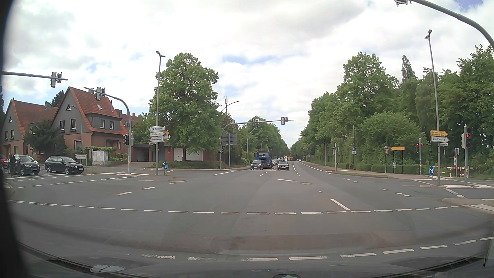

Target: Follow the waypoints while adhering to traffic rules and regulations

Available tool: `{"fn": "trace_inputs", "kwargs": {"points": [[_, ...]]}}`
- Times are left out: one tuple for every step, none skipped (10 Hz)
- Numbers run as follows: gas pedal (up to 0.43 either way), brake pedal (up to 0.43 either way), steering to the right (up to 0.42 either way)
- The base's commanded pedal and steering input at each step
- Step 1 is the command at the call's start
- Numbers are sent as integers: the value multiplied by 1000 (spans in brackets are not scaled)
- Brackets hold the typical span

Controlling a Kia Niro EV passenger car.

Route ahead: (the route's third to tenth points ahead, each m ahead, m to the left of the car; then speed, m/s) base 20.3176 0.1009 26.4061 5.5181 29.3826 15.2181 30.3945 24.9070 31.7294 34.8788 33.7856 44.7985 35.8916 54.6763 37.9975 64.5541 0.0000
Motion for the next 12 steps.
{"fn": "trace_inputs", "kwargs": {"points": [[0, 0, 8], [0, 0, 8], [0, 0, 8], [0, 0, 8], [0, 0, 8], [0, 0, 8], [0, 0, 8], [0, 0, 8], [0, 0, 8], [0, 0, 8], [0, 0, 8], [0, 0, 8]]}}
